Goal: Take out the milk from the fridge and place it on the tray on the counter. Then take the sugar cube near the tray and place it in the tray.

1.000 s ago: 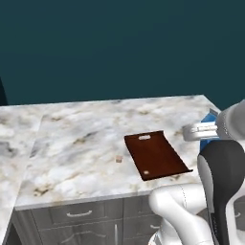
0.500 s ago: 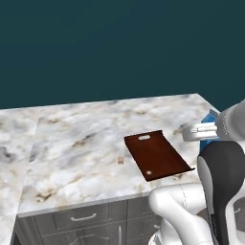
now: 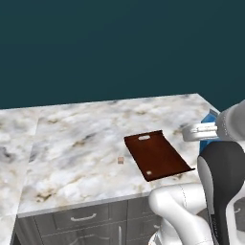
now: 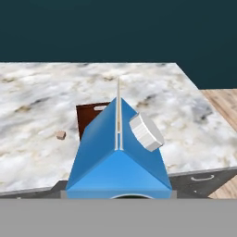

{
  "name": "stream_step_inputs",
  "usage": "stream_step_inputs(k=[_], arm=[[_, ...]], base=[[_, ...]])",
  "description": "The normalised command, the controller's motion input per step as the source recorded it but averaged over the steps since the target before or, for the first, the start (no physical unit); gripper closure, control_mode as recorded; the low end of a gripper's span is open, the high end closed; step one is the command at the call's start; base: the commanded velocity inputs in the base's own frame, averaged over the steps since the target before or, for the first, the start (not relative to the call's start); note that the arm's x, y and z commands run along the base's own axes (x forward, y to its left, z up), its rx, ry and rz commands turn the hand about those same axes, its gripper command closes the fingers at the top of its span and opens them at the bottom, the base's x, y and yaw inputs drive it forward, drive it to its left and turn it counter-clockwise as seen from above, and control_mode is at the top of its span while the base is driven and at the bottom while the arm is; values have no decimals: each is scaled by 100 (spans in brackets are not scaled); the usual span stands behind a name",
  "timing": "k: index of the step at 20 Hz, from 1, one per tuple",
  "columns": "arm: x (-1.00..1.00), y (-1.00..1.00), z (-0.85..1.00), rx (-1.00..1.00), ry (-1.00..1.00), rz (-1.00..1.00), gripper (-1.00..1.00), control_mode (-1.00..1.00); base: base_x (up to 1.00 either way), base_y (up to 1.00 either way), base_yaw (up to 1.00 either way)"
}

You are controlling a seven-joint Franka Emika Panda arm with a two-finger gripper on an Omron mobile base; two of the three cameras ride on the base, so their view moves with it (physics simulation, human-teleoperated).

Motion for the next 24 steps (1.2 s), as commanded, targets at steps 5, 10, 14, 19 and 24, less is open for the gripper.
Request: stream_step_inputs(k=[5, 10, 14, 19, 24], arm=[[13, -6, -10, 2, -6, 2, 100, -100], [53, -28, -35, 7, -5, 17, 100, -100], [82, -15, -49, 4, -4, 25, 100, -100], [92, 0, -57, 0, 0, 28, 100, -100], [79, -3, -43, 0, 0, 36, 100, -100]], base=[[8, 0, 0], [0, 0, 0], [0, 0, 0], [0, 0, 0], [0, 0, 0]])
